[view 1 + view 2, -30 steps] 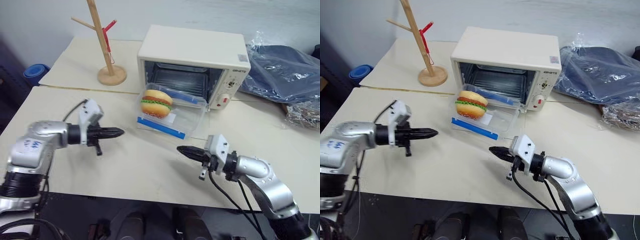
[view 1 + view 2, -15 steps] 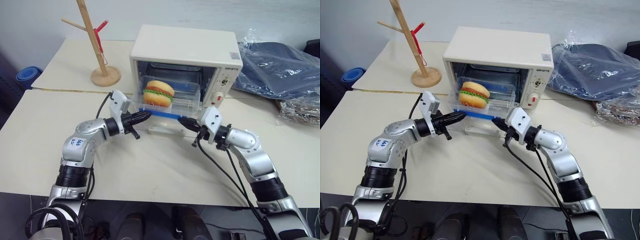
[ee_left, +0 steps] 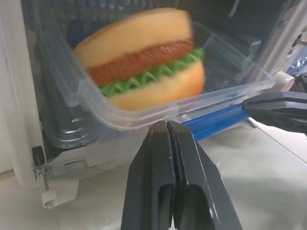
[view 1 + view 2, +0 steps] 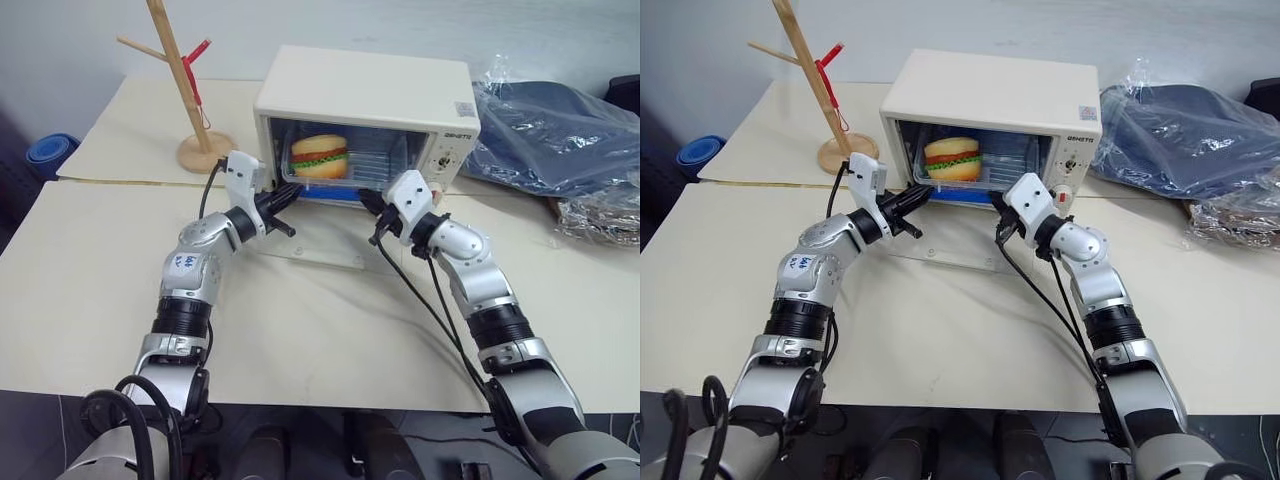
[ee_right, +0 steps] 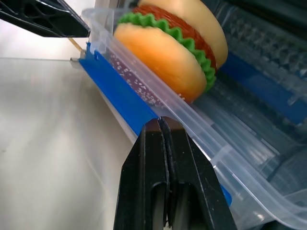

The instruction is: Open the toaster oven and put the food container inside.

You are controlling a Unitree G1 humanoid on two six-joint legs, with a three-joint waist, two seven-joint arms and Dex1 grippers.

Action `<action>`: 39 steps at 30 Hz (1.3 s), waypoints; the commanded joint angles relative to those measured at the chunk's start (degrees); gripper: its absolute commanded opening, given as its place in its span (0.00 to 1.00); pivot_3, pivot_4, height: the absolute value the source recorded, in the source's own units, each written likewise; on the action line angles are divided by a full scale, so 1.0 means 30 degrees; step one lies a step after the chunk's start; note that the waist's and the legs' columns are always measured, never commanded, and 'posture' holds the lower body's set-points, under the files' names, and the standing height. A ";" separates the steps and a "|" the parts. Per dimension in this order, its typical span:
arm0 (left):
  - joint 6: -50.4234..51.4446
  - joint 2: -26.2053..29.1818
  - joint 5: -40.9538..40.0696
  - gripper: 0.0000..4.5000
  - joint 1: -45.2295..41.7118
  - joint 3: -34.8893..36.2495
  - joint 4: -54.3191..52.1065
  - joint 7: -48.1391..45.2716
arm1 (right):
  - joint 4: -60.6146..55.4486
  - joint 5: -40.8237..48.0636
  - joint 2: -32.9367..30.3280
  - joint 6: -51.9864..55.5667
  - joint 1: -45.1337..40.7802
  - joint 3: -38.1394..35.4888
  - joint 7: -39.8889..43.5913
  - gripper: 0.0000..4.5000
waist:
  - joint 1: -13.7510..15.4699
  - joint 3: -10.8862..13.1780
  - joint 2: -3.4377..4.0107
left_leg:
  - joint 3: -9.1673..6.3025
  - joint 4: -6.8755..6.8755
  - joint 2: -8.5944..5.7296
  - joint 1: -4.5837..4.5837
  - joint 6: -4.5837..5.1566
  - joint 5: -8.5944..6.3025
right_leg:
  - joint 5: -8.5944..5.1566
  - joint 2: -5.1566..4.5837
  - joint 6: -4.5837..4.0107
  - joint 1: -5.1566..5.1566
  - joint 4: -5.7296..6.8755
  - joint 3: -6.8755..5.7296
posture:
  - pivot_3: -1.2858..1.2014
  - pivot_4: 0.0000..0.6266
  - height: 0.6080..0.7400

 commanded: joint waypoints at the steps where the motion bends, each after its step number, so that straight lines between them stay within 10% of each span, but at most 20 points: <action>1: -0.1463 -0.0255 0.0468 0.01 -0.0754 0.0577 0.0529 0.0840 | 0.0537 0.0079 0.0433 -0.0608 -0.0826 -0.0493 -0.0269 0.01 | -0.0022 0.0000 0.0000 | 0.0001 0.0010 -0.0001 0.0000 0.0000 0.0000 | 0.0002 0.0000 0.0004 0.0000 0.0000 0.0001 | 0.52 0.24 1.00; 9: 0.1504 0.3027 -0.1586 0.04 0.3266 0.0930 -0.5492 -0.3188 | -0.4381 0.2527 -0.1266 0.1891 0.1793 -0.1261 0.3155 0.00 | -0.0112 -0.0001 0.0004 | 0.0003 -0.0037 0.0029 0.0000 -0.0010 -0.0003 | 0.0002 0.0016 0.0004 -0.0017 -0.0004 0.0039 | 0.52 0.24 1.00; 15: 0.0149 0.7781 -0.3033 0.41 0.8536 0.3034 -0.9183 -0.8362 | -0.5772 0.3209 -0.4945 0.2646 0.4748 -0.2928 0.5013 0.00 | 0.0030 -0.0001 0.0004 | -0.0020 -0.0016 0.0020 -0.0007 0.0010 -0.0015 | 0.0000 -0.0003 -0.0002 -0.0001 -0.0090 0.0127 | 0.52 0.24 1.00; 24: -0.2020 0.9511 -0.4563 0.99 1.1945 0.4323 -0.9561 -1.3220 | -0.0673 0.1719 -0.5936 -0.0914 0.5907 -0.1998 0.7293 0.00 | 0.0024 0.0003 0.0010 | 0.0001 -0.0030 0.0017 0.0084 0.0116 -0.0066 | -0.0007 -0.0007 -0.0015 0.0088 -0.0099 0.0135 | 0.52 0.24 1.00; 39: 0.0805 0.7177 -0.7118 0.99 1.0517 0.6329 -1.1099 -0.7161 | -0.3278 0.7634 -0.1211 0.0724 0.4467 -0.4213 0.7897 0.00 | -0.0006 0.0003 0.0011 | 0.0010 -0.0023 0.0041 0.0067 0.0085 -0.0055 | -0.0006 0.0009 -0.0013 0.0045 -0.0061 0.0161 | 0.52 0.24 1.00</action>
